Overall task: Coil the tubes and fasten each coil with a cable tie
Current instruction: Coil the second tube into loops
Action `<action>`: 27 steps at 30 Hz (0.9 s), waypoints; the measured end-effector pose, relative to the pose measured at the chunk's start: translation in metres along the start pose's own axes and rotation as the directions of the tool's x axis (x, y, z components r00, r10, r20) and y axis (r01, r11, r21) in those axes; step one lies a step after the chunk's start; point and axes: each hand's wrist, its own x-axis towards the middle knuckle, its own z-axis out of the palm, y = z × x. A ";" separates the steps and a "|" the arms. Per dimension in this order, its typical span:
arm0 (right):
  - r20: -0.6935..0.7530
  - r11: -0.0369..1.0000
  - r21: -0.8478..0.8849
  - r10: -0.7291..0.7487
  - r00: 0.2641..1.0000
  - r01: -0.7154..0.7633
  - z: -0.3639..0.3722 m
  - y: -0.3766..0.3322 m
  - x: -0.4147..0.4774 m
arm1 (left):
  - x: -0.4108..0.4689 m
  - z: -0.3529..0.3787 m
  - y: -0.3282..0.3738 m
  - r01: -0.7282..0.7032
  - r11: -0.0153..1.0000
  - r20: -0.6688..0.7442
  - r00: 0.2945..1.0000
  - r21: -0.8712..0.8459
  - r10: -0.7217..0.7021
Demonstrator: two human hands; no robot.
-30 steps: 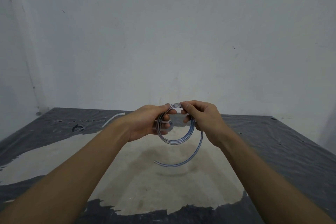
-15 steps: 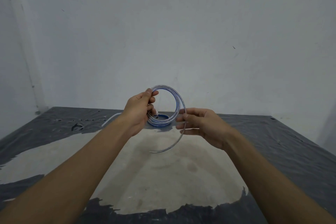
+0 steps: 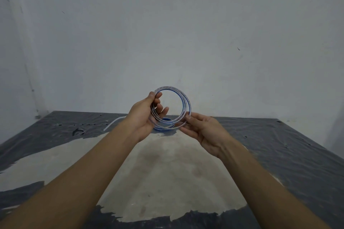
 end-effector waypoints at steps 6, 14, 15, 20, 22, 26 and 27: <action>-0.023 0.995 0.095 0.008 1.000 -0.005 0.001 0.001 -0.003 | -0.002 0.001 -0.002 0.012 1.000 -0.017 1.000 -0.014 -0.012; -0.136 0.948 0.317 0.070 0.988 -0.024 0.007 0.004 -0.001 | -0.011 0.010 0.000 0.089 0.991 0.016 0.996 -0.095 -0.088; -0.133 0.942 0.335 0.083 0.988 -0.034 0.009 0.005 0.000 | -0.011 0.012 -0.001 0.090 0.991 0.007 0.996 -0.094 -0.090; -0.023 0.954 0.260 0.159 0.987 -0.147 0.012 0.017 -0.002 | -0.011 0.013 0.000 0.043 0.999 -0.092 0.995 -0.016 -0.045; -0.013 0.992 -0.024 0.121 0.993 -0.121 0.006 0.017 -0.002 | -0.012 0.008 0.002 0.049 0.987 -0.133 0.991 0.152 -0.029; -0.038 0.728 -0.663 -0.264 0.964 0.174 0.003 0.009 -0.001 | -0.018 0.006 0.001 0.124 0.816 -0.136 0.989 0.565 -0.056; 0.039 0.685 -0.688 -0.295 0.955 0.239 0.006 0.005 -0.002 | -0.019 0.006 0.000 0.134 0.759 -0.129 0.989 0.637 -0.067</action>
